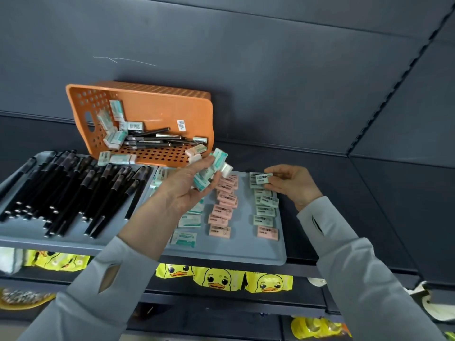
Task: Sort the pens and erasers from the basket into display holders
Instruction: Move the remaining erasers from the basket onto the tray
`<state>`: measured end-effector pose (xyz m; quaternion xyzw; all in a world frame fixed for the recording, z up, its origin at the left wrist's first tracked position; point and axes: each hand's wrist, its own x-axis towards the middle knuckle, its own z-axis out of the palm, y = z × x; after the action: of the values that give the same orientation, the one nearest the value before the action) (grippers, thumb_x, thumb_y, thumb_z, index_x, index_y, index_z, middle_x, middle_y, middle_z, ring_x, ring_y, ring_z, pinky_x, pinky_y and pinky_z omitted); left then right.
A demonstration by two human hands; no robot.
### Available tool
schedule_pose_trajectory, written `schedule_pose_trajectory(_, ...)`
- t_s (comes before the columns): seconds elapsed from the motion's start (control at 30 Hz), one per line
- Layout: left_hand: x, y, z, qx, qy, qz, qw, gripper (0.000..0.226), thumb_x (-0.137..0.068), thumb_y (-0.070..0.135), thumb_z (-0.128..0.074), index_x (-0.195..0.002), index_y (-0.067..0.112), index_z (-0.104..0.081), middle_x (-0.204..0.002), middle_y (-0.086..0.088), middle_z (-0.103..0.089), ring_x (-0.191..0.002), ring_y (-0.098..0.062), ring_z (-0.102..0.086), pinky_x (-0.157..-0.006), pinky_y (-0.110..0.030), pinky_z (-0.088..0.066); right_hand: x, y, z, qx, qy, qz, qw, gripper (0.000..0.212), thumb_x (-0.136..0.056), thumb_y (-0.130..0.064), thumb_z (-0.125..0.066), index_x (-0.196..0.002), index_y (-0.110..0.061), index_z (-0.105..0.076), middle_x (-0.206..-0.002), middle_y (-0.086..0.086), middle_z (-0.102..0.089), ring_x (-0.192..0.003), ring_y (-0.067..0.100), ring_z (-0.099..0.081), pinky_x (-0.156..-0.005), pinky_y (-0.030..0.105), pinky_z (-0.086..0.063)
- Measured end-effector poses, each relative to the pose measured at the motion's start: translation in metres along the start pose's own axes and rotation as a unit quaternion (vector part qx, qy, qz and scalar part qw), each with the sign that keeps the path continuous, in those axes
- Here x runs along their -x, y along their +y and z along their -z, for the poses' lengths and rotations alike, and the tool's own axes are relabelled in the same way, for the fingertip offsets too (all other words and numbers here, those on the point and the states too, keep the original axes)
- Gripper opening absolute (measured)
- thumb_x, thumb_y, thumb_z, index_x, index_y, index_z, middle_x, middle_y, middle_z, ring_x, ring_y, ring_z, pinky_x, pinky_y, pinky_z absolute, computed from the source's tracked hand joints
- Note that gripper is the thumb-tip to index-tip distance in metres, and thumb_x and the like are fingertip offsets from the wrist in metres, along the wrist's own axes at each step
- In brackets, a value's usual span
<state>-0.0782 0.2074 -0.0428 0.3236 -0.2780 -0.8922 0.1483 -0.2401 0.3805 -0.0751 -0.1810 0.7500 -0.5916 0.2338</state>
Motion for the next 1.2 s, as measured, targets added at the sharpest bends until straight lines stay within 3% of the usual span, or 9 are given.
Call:
schedule_pose_trajectory(0.23,-0.001,0.006,0.004,-0.014,-0.009,-0.008,1.0,0.045,-0.065,0.006,-0.077,-0.108,0.005,-0.067,-0.096,-0.016,-0.074,-0.09,-0.027,-0.072,-0.064,-0.025,-0.059,-0.009,0.001,-0.002,0.08,0.021,0.003,0.997,0.019,-0.083,0.0,-0.071,-0.083,-0.019,-0.072,-0.086,0.006,-0.071,-0.077,0.014,-0.064,-0.069,0.022,-0.053)
schedule_pose_trajectory(0.37,-0.004,0.007,0.007,-0.019,-0.003,-0.006,1.0,0.041,-0.069,0.005,-0.077,-0.109,0.006,-0.067,-0.096,-0.016,-0.074,-0.087,-0.027,-0.073,-0.066,-0.026,-0.059,-0.009,0.0,-0.003,0.234,0.051,0.038,0.97,0.013,-0.077,-0.012,-0.079,-0.079,-0.025,-0.074,-0.081,-0.008,-0.071,-0.077,0.007,-0.065,-0.079,0.023,-0.052)
schedule_pose_trajectory(0.47,-0.006,0.01,0.01,-0.038,-0.017,-0.011,0.999,0.031,-0.076,0.003,-0.075,-0.106,0.008,-0.069,-0.099,-0.015,-0.074,-0.087,-0.026,-0.073,-0.066,-0.028,-0.059,-0.006,-0.014,-0.013,0.277,0.065,0.086,0.955,0.013,-0.078,-0.013,-0.076,-0.081,-0.025,-0.073,-0.077,-0.012,-0.068,-0.072,0.002,-0.061,-0.08,0.022,-0.052)
schedule_pose_trajectory(0.6,-0.009,0.009,0.006,-0.088,-0.025,-0.021,0.996,0.023,-0.078,0.0,-0.073,-0.099,0.008,-0.071,-0.099,-0.016,-0.073,-0.088,-0.027,-0.073,-0.066,-0.031,-0.06,0.007,-0.045,-0.041,0.105,-0.035,0.112,0.988,0.003,-0.087,-0.025,-0.07,-0.087,-0.024,-0.073,-0.076,-0.005,-0.07,-0.069,0.013,-0.064,-0.062,0.026,-0.052)
schedule_pose_trajectory(0.67,-0.01,0.01,0.006,-0.118,-0.028,-0.026,0.992,0.022,-0.078,-0.001,-0.073,-0.098,0.007,-0.07,-0.1,-0.017,-0.073,-0.089,-0.028,-0.072,-0.068,-0.033,-0.06,0.009,-0.055,-0.06,0.093,-0.083,0.125,0.984,0.007,-0.085,-0.028,-0.072,-0.089,-0.023,-0.073,-0.08,-0.003,-0.071,-0.072,0.013,-0.065,-0.059,0.025,-0.051)
schedule_pose_trajectory(0.77,-0.009,0.012,0.008,-0.116,-0.036,-0.041,0.992,0.021,-0.081,0.003,-0.071,-0.102,0.005,-0.068,-0.104,-0.017,-0.072,-0.09,-0.027,-0.072,-0.071,-0.036,-0.061,0.005,-0.06,-0.078,0.142,-0.084,0.138,0.977,0.004,-0.083,-0.021,-0.075,-0.085,-0.02,-0.072,-0.082,0.0,-0.073,-0.071,0.01,-0.065,-0.065,0.025,-0.052)
schedule_pose_trajectory(0.93,-0.01,0.044,0.029,-0.032,0.013,-0.027,0.999,0.014,-0.082,0.005,-0.071,-0.096,0.007,-0.07,-0.104,-0.021,-0.07,-0.092,-0.032,-0.071,-0.063,-0.029,-0.06,0.006,-0.072,-0.09,-0.11,-0.077,0.056,0.989,0.006,-0.094,-0.008,-0.06,-0.093,-0.009,-0.066,-0.085,0.004,-0.072,-0.072,0.011,-0.064,-0.059,0.019,-0.051)
schedule_pose_trajectory(1.13,-0.003,0.092,0.066,0.009,0.041,-0.108,0.993,0.003,-0.087,0.006,-0.066,-0.087,0.01,-0.068,-0.083,-0.01,-0.074,-0.072,-0.021,-0.073,-0.061,-0.027,-0.06,0.0,-0.068,-0.098,-0.015,-0.081,0.102,0.991,0.026,-0.097,-0.005,-0.053,-0.113,-0.019,-0.068,-0.091,-0.003,-0.071,-0.077,0.008,-0.06,-0.064,0.018,-0.049)
schedule_pose_trajectory(1.2,-0.002,0.101,0.078,0.018,0.04,-0.127,0.991,0.006,-0.088,0.006,-0.065,-0.091,0.011,-0.067,-0.088,-0.008,-0.073,-0.075,-0.02,-0.073,-0.059,-0.026,-0.059,0.001,-0.067,-0.106,0.01,-0.098,0.107,0.989,0.026,-0.095,-0.002,-0.056,-0.114,-0.015,-0.067,-0.093,0.002,-0.072,-0.077,0.009,-0.065,-0.064,0.02,-0.052)
